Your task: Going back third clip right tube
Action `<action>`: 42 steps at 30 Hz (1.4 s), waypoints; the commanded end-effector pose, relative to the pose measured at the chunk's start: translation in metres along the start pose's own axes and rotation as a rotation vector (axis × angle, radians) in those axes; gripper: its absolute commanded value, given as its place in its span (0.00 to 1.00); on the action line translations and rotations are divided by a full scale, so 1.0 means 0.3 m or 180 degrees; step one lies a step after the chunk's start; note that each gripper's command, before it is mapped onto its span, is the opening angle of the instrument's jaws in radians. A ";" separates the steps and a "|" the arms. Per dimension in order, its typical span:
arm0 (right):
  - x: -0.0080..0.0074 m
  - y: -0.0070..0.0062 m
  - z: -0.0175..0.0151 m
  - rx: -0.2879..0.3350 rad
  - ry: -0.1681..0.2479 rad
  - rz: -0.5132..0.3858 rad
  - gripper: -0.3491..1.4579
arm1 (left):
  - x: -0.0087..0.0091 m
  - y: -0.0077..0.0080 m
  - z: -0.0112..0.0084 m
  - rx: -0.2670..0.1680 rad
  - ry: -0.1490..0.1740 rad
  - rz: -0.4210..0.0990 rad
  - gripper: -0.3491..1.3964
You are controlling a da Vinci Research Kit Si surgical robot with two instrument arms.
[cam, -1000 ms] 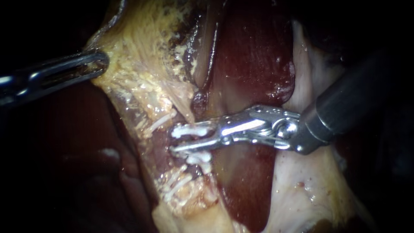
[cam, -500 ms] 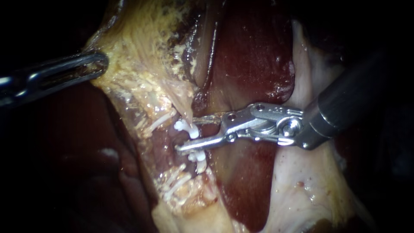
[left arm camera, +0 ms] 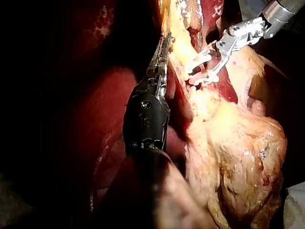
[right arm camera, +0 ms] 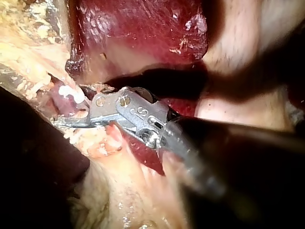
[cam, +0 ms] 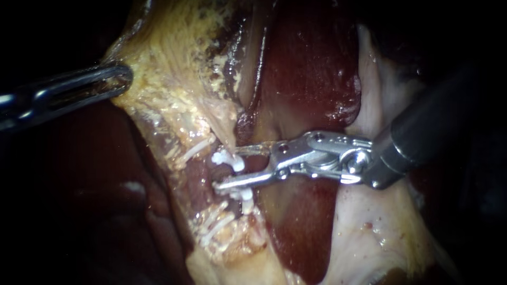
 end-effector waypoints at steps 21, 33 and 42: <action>0.0050 0.0064 -0.030 -0.0204 0.0016 -0.0424 0.52 | 0.0001 -0.0006 -0.0005 -0.0004 -0.0001 -0.0001 0.00; 0.0150 -0.0039 -0.050 -0.0108 -0.0020 -0.0986 0.53 | 0.0004 -0.0011 0.0003 -0.0018 -0.0006 -0.0001 0.00; 0.0135 -0.0070 -0.051 0.0019 -0.0027 -0.1040 0.53 | 0.0025 -0.0015 0.0068 0.0014 0.0011 0.0007 0.00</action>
